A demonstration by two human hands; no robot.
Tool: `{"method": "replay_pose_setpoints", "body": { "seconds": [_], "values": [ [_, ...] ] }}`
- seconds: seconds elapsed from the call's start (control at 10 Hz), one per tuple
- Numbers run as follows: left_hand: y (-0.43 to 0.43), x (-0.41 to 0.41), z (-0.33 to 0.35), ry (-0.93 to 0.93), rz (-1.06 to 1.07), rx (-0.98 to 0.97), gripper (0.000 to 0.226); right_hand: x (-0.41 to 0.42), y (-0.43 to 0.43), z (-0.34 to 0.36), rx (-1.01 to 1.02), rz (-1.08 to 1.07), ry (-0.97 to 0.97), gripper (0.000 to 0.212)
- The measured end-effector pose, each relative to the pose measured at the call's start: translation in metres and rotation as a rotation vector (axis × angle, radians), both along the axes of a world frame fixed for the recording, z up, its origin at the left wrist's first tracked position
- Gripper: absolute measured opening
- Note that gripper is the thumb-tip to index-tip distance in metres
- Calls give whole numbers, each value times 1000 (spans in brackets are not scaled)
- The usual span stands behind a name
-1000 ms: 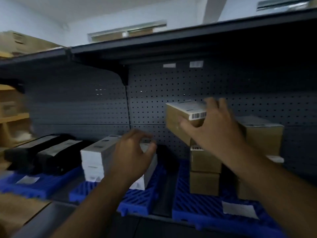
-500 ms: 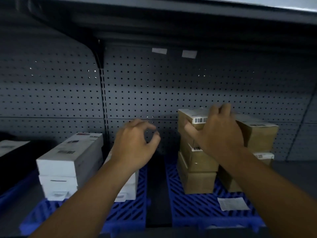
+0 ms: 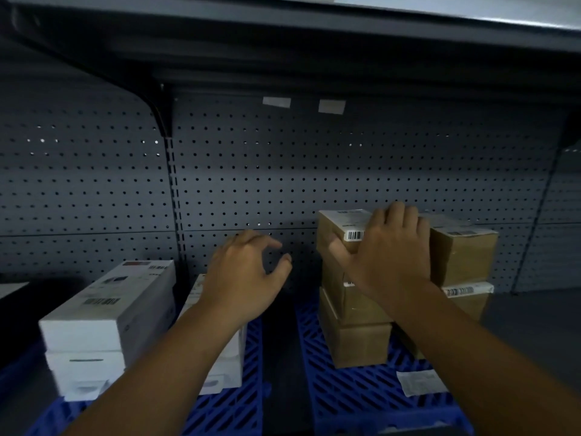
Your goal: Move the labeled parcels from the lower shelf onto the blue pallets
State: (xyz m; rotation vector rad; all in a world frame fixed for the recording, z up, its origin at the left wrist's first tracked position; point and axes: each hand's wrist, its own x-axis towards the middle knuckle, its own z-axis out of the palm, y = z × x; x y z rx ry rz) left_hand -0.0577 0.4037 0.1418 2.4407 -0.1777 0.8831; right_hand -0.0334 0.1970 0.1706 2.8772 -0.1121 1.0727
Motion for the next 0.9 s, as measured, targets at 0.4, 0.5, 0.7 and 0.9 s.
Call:
{"method": "replay_pose_setpoints", "body": {
  "seconds": [0.4, 0.5, 0.7, 0.9],
  "values": [
    [-4, 3, -1, -3, -4, 20, 31, -3, -3, -3, 99, 105, -81, 92],
    [-5, 0, 0, -1, -6, 18, 32, -4, -6, -5, 89, 124, -81, 90],
    [-11, -12, 5, -19, -33, 20, 37, -15, -9, -6, 114, 225, -160, 81],
    [-7, -52, -13, -76, -39, 39, 42, -47, -14, -26, 139, 481, -377, 65]
  ]
}}
